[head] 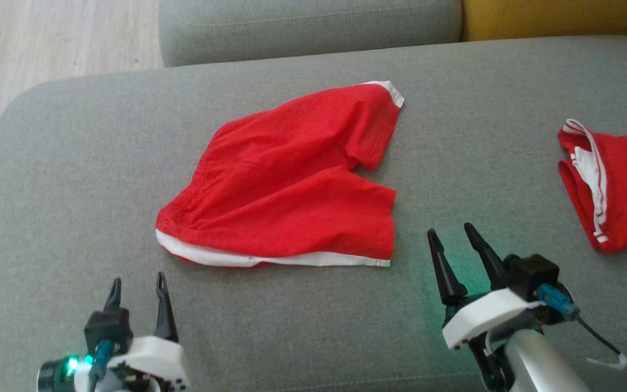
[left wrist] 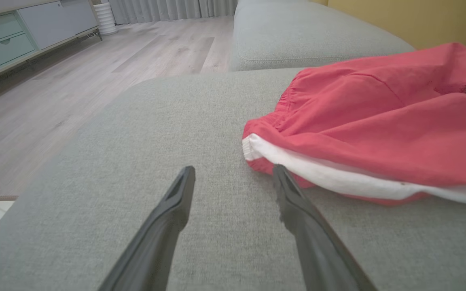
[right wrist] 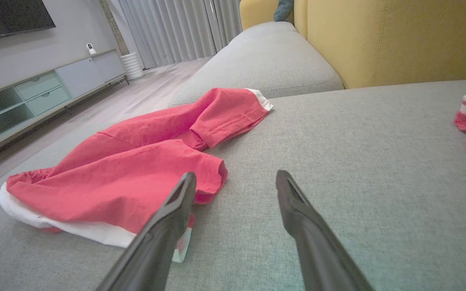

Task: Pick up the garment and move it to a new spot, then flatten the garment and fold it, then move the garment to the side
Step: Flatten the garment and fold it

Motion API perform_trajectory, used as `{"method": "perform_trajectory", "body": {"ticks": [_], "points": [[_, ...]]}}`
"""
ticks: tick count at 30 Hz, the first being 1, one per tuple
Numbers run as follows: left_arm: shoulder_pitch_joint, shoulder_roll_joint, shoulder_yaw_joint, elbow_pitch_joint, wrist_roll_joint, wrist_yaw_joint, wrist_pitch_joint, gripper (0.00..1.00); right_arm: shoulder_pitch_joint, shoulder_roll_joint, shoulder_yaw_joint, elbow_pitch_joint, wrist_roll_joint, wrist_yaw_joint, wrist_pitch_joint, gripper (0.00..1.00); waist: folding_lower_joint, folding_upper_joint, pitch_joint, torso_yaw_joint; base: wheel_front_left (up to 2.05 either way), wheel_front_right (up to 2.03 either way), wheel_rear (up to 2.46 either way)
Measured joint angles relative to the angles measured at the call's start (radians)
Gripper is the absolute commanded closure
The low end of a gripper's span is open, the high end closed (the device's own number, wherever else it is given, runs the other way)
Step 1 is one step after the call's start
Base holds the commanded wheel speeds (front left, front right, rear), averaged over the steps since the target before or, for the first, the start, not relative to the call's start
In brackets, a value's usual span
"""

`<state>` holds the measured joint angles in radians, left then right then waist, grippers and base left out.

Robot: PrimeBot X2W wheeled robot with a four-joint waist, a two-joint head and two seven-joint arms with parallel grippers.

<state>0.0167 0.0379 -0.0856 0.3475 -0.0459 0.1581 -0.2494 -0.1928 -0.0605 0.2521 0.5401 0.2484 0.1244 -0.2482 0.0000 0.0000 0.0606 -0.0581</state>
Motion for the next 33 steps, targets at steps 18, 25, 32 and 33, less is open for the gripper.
{"method": "perform_trajectory", "body": {"ticks": [18, 25, 32, 33], "points": [[0.024, 0.001, -0.003, -0.013, -0.001, 0.01, 0.0, 0.0, 0.044, 0.005, -0.05, -0.031, -0.065, 0.0, 0.0, 0.0, 0.0, 0.0, -0.034, -0.03, 0.0, 0.0, 0.0], [0.013, 0.001, -0.039, -0.011, -0.002, 0.006, 0.0, 0.0, 0.039, 0.007, 0.078, 0.02, -0.05, 0.0, 0.0, 0.0, 0.0, 0.0, 0.004, 0.011, 0.0, 0.0, 0.0], [-0.012, 0.002, -0.066, -0.006, -0.017, -0.009, 0.0, 0.0, -0.014, 0.007, 0.114, 0.138, -0.05, 0.0, 0.0, 0.0, 0.0, 0.0, 0.053, 0.08, 0.0, 0.0, 0.0], [-0.012, 0.002, -0.066, -0.006, -0.017, -0.01, 0.0, 0.0, -0.026, 0.007, 0.115, 0.145, -0.055, 0.0, 0.0, 0.0, 0.0, 0.0, 0.059, 0.088, 0.0, 0.0, 0.0]]}}
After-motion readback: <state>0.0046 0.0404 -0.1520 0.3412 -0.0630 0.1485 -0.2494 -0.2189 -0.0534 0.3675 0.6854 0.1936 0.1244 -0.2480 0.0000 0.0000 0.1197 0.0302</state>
